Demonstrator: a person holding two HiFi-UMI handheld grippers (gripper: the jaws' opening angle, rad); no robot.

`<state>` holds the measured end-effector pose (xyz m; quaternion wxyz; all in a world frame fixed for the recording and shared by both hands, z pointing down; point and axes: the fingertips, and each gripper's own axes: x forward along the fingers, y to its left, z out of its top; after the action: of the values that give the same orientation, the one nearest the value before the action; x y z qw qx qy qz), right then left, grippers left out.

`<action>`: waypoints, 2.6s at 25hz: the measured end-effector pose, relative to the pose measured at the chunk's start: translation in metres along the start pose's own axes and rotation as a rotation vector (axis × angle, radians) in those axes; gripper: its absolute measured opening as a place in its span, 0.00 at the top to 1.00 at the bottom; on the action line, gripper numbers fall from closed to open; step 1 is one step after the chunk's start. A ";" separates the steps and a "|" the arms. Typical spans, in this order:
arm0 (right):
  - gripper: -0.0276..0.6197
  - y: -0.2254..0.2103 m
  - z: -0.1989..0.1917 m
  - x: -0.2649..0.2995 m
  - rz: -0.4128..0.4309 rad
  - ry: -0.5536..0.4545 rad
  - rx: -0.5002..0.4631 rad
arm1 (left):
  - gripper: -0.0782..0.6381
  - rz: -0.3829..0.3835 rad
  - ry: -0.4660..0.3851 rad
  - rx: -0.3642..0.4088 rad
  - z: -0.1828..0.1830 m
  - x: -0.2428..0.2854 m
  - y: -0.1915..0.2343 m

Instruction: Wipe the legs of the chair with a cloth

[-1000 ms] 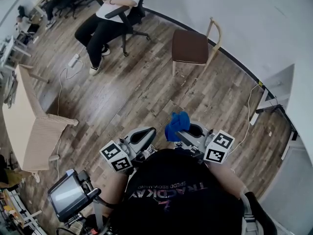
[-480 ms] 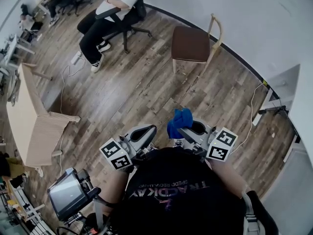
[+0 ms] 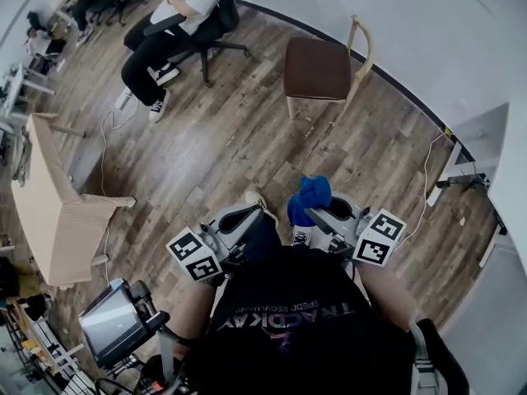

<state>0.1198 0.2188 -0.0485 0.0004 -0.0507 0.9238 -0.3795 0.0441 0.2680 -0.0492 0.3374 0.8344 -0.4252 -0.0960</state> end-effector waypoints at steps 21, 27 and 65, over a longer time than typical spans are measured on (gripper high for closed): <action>0.82 -0.157 0.071 0.159 -0.226 -0.100 0.039 | 0.89 -0.174 0.127 0.016 0.101 0.045 0.196; 0.81 -0.171 0.086 0.165 -0.236 -0.084 0.038 | 0.89 -0.148 0.148 0.073 0.107 0.045 0.205; 0.82 -0.684 -0.156 0.240 -0.373 0.266 0.051 | 0.89 -0.165 0.258 0.317 -0.231 0.216 0.501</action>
<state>-0.0614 -0.1778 0.5509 -0.1903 -0.1699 0.8805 -0.3994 -0.0414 0.0060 0.4753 0.2445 0.9144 -0.3183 0.0525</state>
